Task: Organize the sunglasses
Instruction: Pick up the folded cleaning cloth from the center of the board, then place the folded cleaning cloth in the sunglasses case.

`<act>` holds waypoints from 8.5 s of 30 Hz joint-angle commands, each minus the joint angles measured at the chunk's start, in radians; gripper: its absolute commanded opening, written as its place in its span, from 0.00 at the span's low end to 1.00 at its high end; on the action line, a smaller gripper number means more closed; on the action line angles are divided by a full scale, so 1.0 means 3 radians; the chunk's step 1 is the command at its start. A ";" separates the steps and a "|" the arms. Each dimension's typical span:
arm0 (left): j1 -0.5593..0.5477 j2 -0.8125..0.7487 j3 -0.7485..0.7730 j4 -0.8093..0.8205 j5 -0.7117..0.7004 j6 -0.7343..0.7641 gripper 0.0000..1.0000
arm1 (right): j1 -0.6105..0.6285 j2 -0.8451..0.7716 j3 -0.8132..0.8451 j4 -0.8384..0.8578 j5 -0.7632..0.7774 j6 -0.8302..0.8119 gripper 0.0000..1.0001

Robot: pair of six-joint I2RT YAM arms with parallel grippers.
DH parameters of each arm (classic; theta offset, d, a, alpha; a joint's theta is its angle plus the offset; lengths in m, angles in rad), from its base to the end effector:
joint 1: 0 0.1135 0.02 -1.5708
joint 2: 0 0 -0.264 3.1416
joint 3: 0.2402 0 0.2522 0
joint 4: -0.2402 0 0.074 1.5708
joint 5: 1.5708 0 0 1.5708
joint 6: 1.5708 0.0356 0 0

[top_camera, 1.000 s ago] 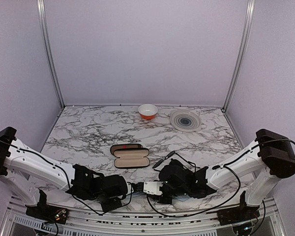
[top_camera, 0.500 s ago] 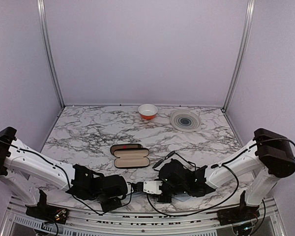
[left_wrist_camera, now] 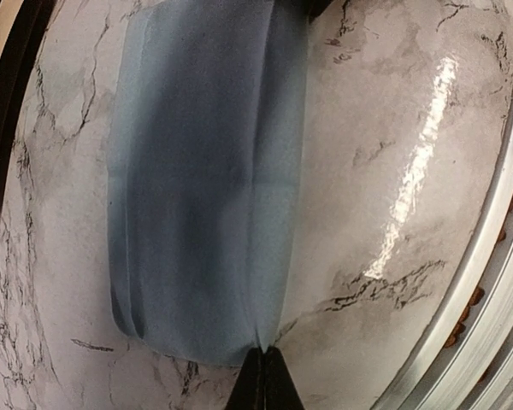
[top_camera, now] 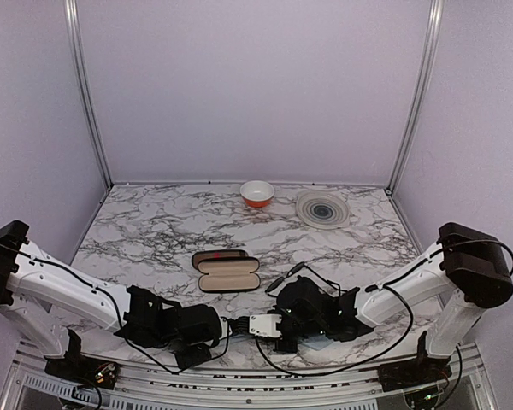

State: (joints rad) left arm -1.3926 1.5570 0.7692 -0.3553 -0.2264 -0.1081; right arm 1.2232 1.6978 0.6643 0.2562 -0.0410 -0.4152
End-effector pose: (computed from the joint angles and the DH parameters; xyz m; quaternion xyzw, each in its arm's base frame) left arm 0.0569 -0.2710 0.1473 0.5624 0.7919 -0.0630 0.2295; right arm 0.1037 0.2905 0.1188 -0.6791 0.6239 0.1693 0.3478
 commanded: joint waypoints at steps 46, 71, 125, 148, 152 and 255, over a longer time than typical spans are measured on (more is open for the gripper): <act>-0.0037 -0.0478 0.0090 -0.0127 -0.0456 0.0139 0.00 | -0.0048 -0.0610 0.0083 -0.0475 0.0127 0.0283 0.00; 0.0200 -0.0689 0.0164 -0.0237 -0.0784 0.0426 0.00 | -0.0125 -0.0585 0.0549 -0.0824 0.0435 0.0272 0.00; 0.1140 0.0168 0.0554 0.0419 -0.0678 0.1249 0.00 | -0.0574 0.0401 0.1336 -0.0942 0.0794 -0.0007 0.00; 0.1222 0.0309 0.0645 0.0533 -0.0897 0.1255 0.00 | -0.0618 0.0576 0.1534 -0.0969 0.0875 0.0016 0.00; 0.1230 0.0368 0.0696 0.0555 -0.0957 0.1284 0.00 | -0.0621 0.0625 0.1576 -0.0990 0.0893 0.0014 0.00; 0.1590 -0.0122 0.0277 0.0714 -0.0504 -0.0400 0.39 | -0.0654 0.0651 0.1537 -0.1063 -0.0007 0.0655 0.11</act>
State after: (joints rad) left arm -0.9260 1.5486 0.8970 -0.2226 -0.4267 -0.1440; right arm 1.0172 1.8809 1.1145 -0.0689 -0.0368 -0.2340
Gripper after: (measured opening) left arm 0.384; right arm 0.098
